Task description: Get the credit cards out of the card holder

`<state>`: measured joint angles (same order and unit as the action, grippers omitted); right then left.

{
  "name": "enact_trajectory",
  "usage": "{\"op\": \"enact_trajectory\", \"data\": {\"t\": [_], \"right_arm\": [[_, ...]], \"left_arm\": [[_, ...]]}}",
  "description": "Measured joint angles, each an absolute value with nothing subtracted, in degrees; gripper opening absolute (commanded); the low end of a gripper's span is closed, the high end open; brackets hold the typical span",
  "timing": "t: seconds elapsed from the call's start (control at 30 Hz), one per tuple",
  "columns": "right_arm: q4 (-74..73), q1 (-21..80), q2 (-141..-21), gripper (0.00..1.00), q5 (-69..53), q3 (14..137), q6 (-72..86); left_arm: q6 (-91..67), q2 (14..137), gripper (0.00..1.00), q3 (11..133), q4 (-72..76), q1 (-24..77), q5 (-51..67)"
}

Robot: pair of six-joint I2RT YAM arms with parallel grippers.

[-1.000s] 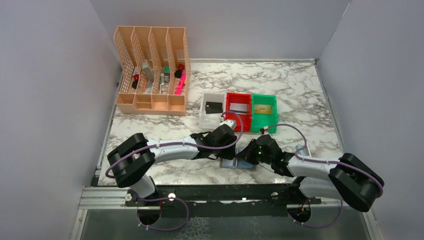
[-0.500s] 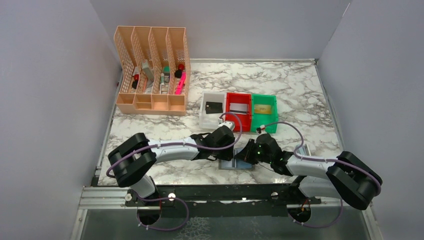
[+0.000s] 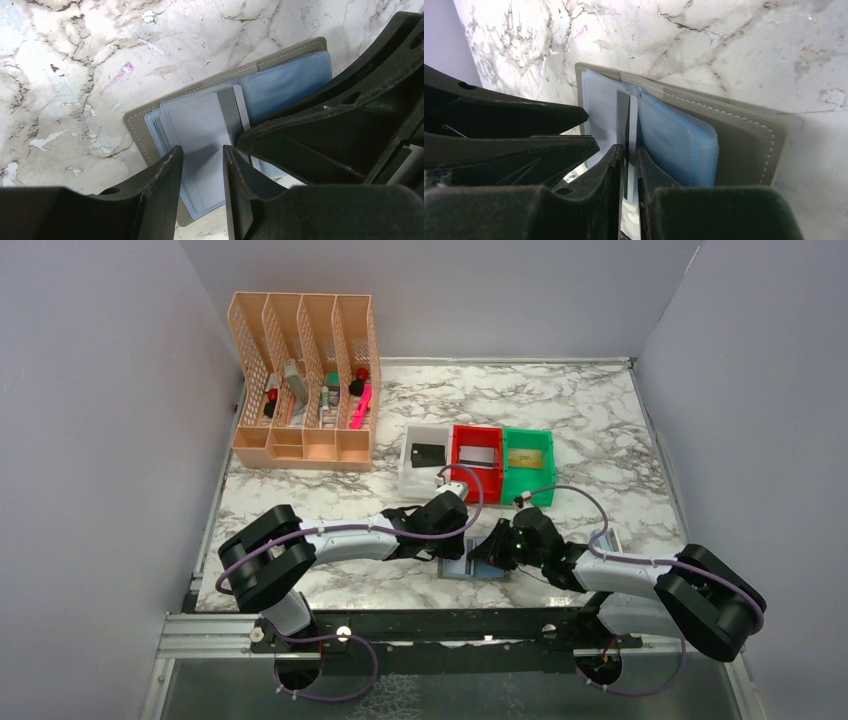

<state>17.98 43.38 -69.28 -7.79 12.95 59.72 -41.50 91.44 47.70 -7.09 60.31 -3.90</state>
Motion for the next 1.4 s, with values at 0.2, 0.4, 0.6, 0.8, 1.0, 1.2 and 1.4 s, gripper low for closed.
{"op": "enact_trajectory", "data": {"t": [0.2, 0.4, 0.6, 0.8, 1.0, 1.2, 1.4], "right_arm": [[20.3, 42.7, -69.8, 0.03, -8.3, 11.6, 63.0], [20.7, 42.2, -68.1, 0.01, -8.7, 10.3, 64.4], [17.3, 40.6, -62.9, 0.01, -8.7, 9.7, 64.2], [13.4, 39.0, -59.7, 0.01, -8.8, 9.5, 62.9], [11.2, 37.9, -58.7, 0.01, -9.1, 9.4, 61.6], [10.8, 37.5, -59.3, 0.01, -9.5, 9.5, 61.4], [10.7, 37.4, -60.4, 0.01, -9.5, 9.8, 61.4]], "left_arm": [[-42.2, 91.2, 0.37, 47.0, -6.3, 60.1, -3.9], [-42.7, 91.2, 0.36, 46.7, -5.6, 60.1, -3.9], [-43.5, 91.2, 0.36, 46.4, -5.0, 60.1, -3.9], [-43.7, 91.2, 0.36, 46.3, -4.9, 60.1, -3.9], [-43.7, 91.2, 0.38, 46.3, -4.9, 60.1, -3.9], [-43.3, 90.7, 0.48, 46.4, -5.1, 60.2, -3.9], [-41.9, 89.1, 0.51, 46.5, -7.6, 60.6, -3.6]]}}
